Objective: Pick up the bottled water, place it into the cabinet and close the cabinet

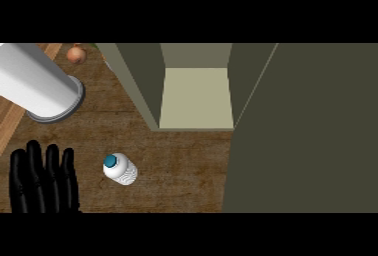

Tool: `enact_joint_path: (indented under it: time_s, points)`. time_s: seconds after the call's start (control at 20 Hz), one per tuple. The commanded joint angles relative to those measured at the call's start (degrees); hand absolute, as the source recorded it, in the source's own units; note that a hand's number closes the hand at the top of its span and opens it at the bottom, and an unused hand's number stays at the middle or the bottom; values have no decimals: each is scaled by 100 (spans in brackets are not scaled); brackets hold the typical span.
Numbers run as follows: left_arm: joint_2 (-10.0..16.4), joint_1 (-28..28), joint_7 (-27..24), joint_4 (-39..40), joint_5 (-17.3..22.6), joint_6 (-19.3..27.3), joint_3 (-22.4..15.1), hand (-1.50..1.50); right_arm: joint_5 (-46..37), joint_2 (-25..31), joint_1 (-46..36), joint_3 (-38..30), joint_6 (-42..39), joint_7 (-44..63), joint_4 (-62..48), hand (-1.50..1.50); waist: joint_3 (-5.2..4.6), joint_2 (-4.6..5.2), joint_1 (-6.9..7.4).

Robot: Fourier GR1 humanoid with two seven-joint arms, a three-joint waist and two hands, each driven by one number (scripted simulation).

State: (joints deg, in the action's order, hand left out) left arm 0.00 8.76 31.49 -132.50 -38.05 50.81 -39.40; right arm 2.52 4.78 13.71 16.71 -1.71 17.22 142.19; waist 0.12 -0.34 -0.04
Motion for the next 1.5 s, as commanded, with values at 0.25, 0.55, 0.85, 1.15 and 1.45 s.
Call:
enact_joint_path:
  time_s: [0.25,0.55,0.85,1.15,1.45]
  points:
    - [2,140,1074,-222,-1806,581,-971,-150,-312,20,-165,349,375,914,884,-150,-3,-3,33]
    - [4,-290,1420,62,-1897,768,-735,-150,-659,-9,-119,756,658,937,920,-150,-6,-2,-30]
    - [8,-141,1674,-255,-2123,407,-609,-150,-392,153,-526,361,759,1329,1091,-150,-5,0,7]
    - [8,-405,1603,81,-1867,488,-237,-150,-810,53,-655,868,989,1272,811,-150,-11,14,-19]
    - [264,-464,1219,342,-734,600,470,-150,-549,320,-778,625,1012,1624,1159,-150,-19,24,-47]
